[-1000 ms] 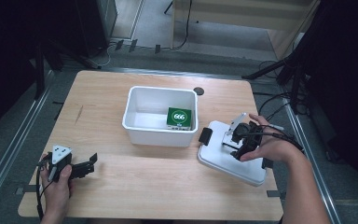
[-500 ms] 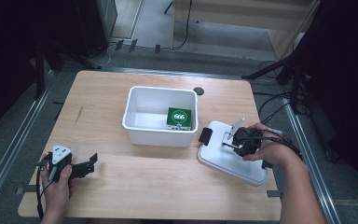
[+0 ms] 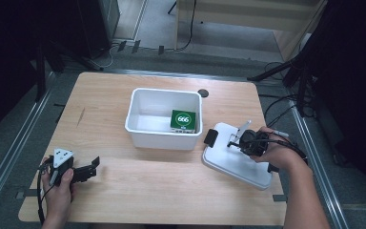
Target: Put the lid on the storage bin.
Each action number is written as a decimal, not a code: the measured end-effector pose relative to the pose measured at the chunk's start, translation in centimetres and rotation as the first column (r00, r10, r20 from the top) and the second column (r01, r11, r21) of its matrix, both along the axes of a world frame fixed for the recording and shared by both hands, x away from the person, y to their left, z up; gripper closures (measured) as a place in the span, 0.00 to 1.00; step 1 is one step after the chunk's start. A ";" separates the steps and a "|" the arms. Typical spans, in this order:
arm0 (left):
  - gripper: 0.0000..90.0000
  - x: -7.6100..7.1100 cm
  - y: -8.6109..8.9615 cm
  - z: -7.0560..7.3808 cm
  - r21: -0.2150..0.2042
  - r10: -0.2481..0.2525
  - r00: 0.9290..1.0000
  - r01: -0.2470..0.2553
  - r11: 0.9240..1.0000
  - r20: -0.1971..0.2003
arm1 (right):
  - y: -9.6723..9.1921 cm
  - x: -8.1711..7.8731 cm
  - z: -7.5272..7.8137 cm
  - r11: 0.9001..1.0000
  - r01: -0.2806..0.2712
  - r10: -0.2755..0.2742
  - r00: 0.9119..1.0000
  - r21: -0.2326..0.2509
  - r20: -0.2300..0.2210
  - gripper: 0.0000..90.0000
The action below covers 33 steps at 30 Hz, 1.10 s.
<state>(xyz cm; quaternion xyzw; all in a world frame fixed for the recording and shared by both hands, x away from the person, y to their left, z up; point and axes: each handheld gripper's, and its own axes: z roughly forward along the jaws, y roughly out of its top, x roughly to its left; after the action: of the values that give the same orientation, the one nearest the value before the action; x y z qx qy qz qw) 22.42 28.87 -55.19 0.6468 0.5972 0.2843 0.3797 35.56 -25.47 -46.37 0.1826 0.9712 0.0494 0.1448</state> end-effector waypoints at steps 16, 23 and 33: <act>0.00 0.0 0.0 0.0 0.005 0.000 1.000 0.000 1.000 -0.002 | -1.4 -0.6 3.6 0.998 -0.060 0.060 0.998 -0.020 0.027 0.95; 0.00 0.0 0.0 0.0 0.000 0.000 1.000 0.000 1.000 -0.001 | -1.8 -0.6 5.6 0.998 -0.069 0.069 0.997 0.002 0.024 0.95; 0.00 0.0 0.0 0.0 -0.002 0.000 1.000 0.000 1.000 0.000 | -1.7 -0.6 8.7 0.995 -0.096 0.097 0.994 -0.006 0.041 0.95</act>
<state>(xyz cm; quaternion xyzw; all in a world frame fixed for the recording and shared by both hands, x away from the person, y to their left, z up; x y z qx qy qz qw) 22.42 28.88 -55.18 0.6465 0.5975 0.2837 0.3803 34.94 -27.17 -37.62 0.1341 0.9758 0.0582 0.1626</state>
